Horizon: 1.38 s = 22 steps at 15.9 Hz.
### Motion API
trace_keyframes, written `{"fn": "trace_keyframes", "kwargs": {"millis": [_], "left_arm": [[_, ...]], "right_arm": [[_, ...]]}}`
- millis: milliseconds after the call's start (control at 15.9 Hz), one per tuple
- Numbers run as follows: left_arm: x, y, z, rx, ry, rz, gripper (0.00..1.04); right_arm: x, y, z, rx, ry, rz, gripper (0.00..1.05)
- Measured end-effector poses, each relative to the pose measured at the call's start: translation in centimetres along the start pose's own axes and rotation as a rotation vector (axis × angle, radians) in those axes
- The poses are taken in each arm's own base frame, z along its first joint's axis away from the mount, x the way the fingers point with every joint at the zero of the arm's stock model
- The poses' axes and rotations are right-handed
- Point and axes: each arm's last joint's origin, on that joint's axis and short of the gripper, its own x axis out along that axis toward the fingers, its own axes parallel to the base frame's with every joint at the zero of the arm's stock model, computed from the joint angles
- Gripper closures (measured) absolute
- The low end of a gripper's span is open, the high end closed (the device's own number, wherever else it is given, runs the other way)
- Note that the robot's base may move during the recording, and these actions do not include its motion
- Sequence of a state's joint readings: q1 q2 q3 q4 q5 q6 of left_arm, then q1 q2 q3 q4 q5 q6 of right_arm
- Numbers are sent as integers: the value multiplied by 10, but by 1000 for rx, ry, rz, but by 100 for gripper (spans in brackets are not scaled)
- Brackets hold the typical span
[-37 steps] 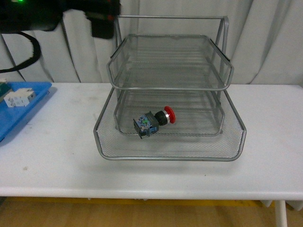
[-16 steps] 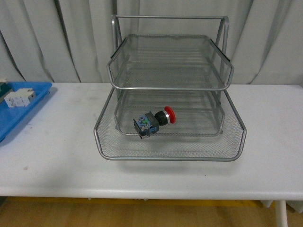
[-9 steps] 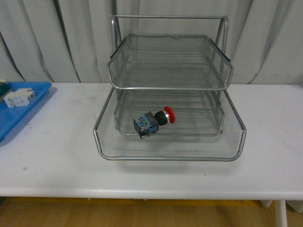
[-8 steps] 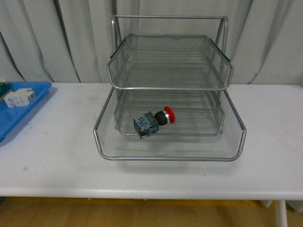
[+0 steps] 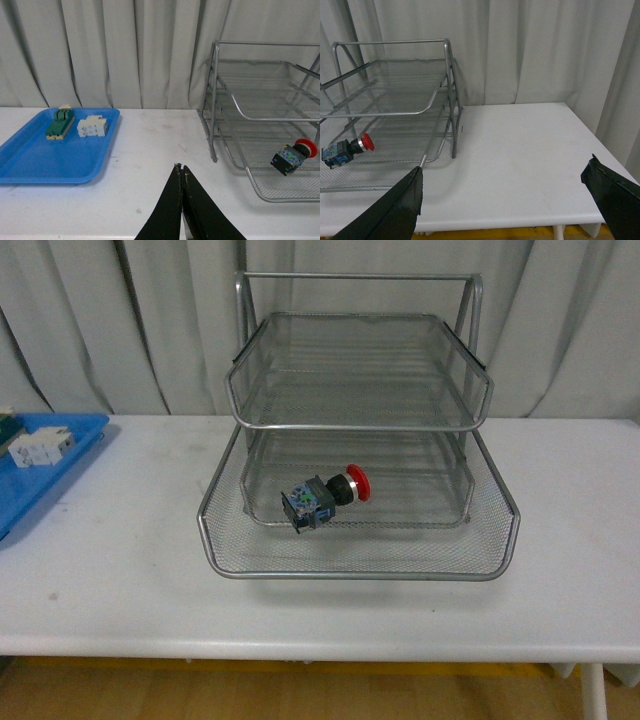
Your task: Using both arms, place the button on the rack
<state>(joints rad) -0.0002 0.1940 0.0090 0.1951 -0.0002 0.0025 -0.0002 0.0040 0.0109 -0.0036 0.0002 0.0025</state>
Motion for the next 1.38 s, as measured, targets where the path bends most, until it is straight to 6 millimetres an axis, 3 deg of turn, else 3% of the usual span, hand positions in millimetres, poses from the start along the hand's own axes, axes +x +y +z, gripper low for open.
{"fn": "trace_keyframes", "kwargs": {"millis": [252,440,566,881,1069,1195,1384], "left_arm": [[-12,0,-4,0,17,0,103],[-12,0,-4,-2,13,0,73],[-12,0,-3,-1,13,-2,51],[-12,0,-3,-1,13,0,6],[-12,0,-3,-1,13,0,7],[-12,0,-3,-1,13,0,7],[-12,0,-3,-1,13,0,7]], "right_arm": [[0,0,0,0,-2,0,6],[0,0,0,0,0,0,6],[5,-1,0,-30,313,139,6],[61,0,20,-19,444,209,6],[97,9,13,2,567,217,8],[125,27,2,-10,644,238,29],[155,74,-32,32,825,286,70]]}}
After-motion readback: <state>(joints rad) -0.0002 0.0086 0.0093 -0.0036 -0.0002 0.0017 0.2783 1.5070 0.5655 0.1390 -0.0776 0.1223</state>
